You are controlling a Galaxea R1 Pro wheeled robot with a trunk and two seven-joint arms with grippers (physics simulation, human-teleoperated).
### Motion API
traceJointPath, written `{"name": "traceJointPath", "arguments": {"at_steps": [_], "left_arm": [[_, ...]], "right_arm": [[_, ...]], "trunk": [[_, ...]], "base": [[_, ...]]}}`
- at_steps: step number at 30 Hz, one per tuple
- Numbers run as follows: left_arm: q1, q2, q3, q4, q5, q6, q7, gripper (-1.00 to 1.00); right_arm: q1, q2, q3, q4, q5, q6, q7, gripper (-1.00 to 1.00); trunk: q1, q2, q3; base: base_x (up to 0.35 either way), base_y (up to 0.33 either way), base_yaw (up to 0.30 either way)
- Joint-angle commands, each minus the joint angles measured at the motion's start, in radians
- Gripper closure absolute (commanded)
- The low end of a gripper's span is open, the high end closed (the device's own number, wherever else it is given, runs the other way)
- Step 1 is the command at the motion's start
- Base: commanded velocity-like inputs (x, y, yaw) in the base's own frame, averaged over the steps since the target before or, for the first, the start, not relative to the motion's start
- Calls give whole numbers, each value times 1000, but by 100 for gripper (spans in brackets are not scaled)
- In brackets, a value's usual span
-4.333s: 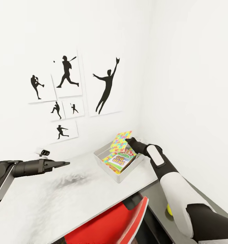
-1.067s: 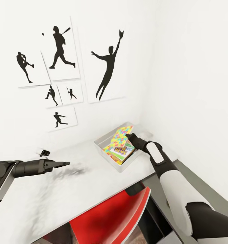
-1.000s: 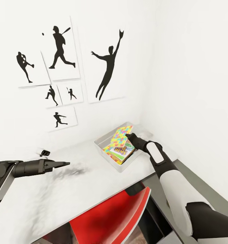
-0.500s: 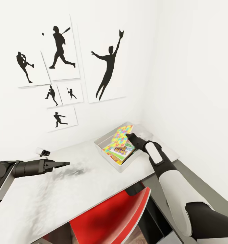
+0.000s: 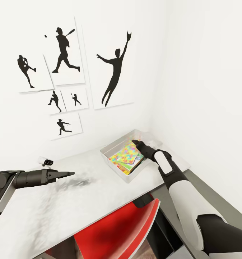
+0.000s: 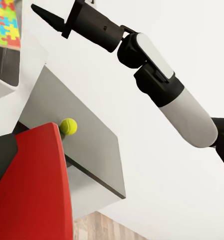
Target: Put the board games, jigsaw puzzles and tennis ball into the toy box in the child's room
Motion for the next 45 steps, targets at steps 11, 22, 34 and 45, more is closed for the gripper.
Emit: {"name": "traceJointPath", "arguments": {"at_steps": [11,22,34,45], "left_arm": [[-1,0,-1,-1,1,10,-3,-100],[-1,0,0,0,1,9,-4,-100],[-1,1,0,0,1,9,-4,-100],[-1,2,0,0,1,7,-7,-100]], "right_arm": [[-1,-2,1,-3,-8,4,2,-100],[1,-16,2,-67,-7,16,53,-100],[63,-87,-27,-616,-9,383,8,-100],[170,-194,-156,-682,-9,573,-169,-100]], "trunk": [[1,-2,-2],[1,-2,-2],[1,-2,-2],[1,-2,-2]], "base": [[0,0,0],[0,0,0],[0,0,0],[0,0,0]]}}
